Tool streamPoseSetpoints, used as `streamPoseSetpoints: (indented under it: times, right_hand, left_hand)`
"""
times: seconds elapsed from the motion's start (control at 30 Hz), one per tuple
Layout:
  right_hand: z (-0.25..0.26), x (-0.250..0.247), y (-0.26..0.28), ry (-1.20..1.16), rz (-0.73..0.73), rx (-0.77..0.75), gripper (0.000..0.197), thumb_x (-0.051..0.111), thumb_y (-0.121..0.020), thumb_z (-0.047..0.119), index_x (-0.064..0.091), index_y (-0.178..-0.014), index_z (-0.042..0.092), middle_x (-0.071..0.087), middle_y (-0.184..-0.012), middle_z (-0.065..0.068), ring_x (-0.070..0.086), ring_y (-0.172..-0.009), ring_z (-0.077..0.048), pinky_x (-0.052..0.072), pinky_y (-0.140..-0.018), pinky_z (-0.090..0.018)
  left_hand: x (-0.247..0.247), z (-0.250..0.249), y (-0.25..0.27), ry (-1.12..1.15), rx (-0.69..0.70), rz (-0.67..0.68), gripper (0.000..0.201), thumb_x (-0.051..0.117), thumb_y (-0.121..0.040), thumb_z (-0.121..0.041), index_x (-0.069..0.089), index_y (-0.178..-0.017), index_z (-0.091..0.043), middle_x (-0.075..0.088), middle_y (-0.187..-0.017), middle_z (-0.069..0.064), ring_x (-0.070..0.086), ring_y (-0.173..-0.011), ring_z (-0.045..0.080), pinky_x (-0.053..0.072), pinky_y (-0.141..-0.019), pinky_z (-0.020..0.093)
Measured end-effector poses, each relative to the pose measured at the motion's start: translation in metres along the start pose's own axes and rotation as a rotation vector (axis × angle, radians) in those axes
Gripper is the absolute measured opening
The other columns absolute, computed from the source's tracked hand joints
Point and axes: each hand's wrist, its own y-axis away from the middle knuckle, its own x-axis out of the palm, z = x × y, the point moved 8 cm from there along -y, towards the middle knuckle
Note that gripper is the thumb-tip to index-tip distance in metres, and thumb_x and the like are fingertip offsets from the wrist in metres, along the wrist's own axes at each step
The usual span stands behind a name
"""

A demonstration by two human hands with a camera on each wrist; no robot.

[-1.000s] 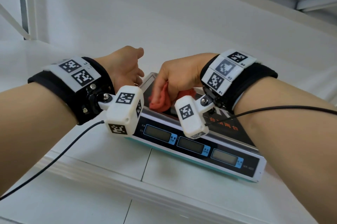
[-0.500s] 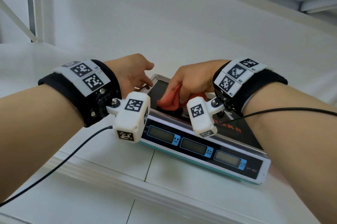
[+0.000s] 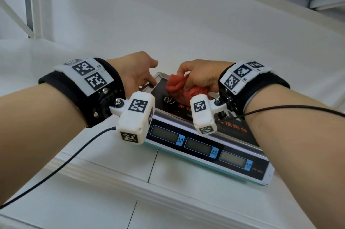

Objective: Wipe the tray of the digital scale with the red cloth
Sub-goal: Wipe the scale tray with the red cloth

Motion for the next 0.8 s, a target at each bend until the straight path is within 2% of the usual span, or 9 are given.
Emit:
streamPoseSetpoints:
  times: [0.07,0.13,0.27,0.37,0.43,0.5,0.6,0.7,0.8]
  right_hand:
    - [0.0,0.0,-0.003,0.103,-0.059,-0.016,0.032,0.065,-0.081,-0.01,0.065,-0.083,0.022,0.067,-0.096,-0.013,0.066,-0.079,-0.029,0.059,-0.071,-0.043]
    - [-0.001,0.002,-0.002,0.167,-0.059,-0.008,0.027,0.061,-0.087,-0.003,0.068,-0.084,0.023,0.069,-0.089,-0.011,0.065,-0.075,-0.026,0.057,-0.065,-0.036]
    - [0.002,0.006,0.003,0.226,0.058,-0.004,0.023,0.067,-0.087,0.006,0.075,-0.097,0.024,0.073,-0.095,-0.002,0.069,-0.08,-0.019,0.055,-0.061,-0.028]
    - [0.001,0.009,0.008,0.244,0.163,-0.003,0.036,0.076,-0.08,0.006,0.074,-0.107,0.03,0.073,-0.108,-0.004,0.075,-0.094,-0.027,0.062,-0.079,-0.042]
    - [0.0,0.013,0.011,0.238,0.173,-0.041,0.044,0.075,-0.078,-0.001,0.074,-0.103,0.036,0.073,-0.11,-0.004,0.074,-0.098,-0.029,0.06,-0.087,-0.05]
    - [0.002,0.016,0.012,0.248,0.16,-0.098,0.047,0.075,-0.075,-0.003,0.076,-0.091,0.041,0.073,-0.11,0.001,0.072,-0.101,-0.026,0.06,-0.087,-0.052]
    - [0.003,0.021,0.016,0.262,0.214,-0.149,0.046,0.07,-0.072,-0.009,0.079,-0.081,0.034,0.078,-0.096,0.007,0.072,-0.102,-0.027,0.058,-0.09,-0.052]
    - [0.006,0.013,0.022,0.28,0.223,-0.146,0.044,0.067,-0.073,-0.014,0.079,-0.08,0.028,0.078,-0.082,0.009,0.073,-0.087,-0.024,0.059,-0.082,-0.044]
    - [0.014,0.006,0.019,0.239,0.115,-0.154,0.042,0.068,-0.076,-0.011,0.079,-0.084,0.029,0.078,-0.09,0.006,0.073,-0.083,-0.019,0.06,-0.075,-0.039]
  left_hand:
    - [0.001,0.0,0.002,0.002,0.003,0.0,0.072,0.033,-0.097,-0.052,0.033,-0.145,0.002,0.026,-0.156,0.014,0.032,-0.137,0.036,0.041,-0.094,0.057]
    - [0.002,0.0,0.004,0.001,0.003,-0.001,0.071,0.032,-0.097,-0.052,0.034,-0.145,0.001,0.026,-0.156,0.014,0.033,-0.136,0.036,0.045,-0.085,0.056]
    - [-0.001,0.0,0.002,-0.006,0.001,-0.005,0.072,0.032,-0.097,-0.052,0.033,-0.146,0.0,0.019,-0.159,0.012,0.018,-0.144,0.035,0.03,-0.104,0.06]
    - [0.0,0.0,0.003,0.001,0.003,-0.002,0.072,0.032,-0.097,-0.052,0.032,-0.146,0.001,0.019,-0.159,0.012,0.02,-0.143,0.036,0.038,-0.094,0.059]
    - [0.0,0.0,0.001,-0.001,0.002,-0.003,0.073,0.032,-0.097,-0.052,0.033,-0.146,0.002,0.02,-0.159,0.012,0.021,-0.142,0.035,0.04,-0.091,0.057]
    - [-0.002,0.0,-0.003,-0.013,-0.002,-0.01,0.074,0.033,-0.095,-0.053,0.034,-0.145,0.002,0.018,-0.159,0.011,0.018,-0.144,0.034,0.033,-0.103,0.058]
    - [-0.002,0.001,-0.004,-0.027,-0.007,-0.018,0.075,0.032,-0.095,-0.055,0.033,-0.146,0.0,0.017,-0.16,0.01,0.014,-0.145,0.032,0.024,-0.109,0.058]
    - [-0.002,-0.001,-0.003,-0.035,-0.003,-0.018,0.076,0.03,-0.095,-0.055,0.032,-0.147,0.0,0.016,-0.16,0.01,0.011,-0.146,0.031,0.02,-0.111,0.057]
    - [-0.003,-0.001,-0.004,-0.019,-0.002,-0.017,0.076,0.031,-0.095,-0.055,0.031,-0.147,0.0,0.016,-0.16,0.011,0.012,-0.146,0.031,0.022,-0.11,0.058]
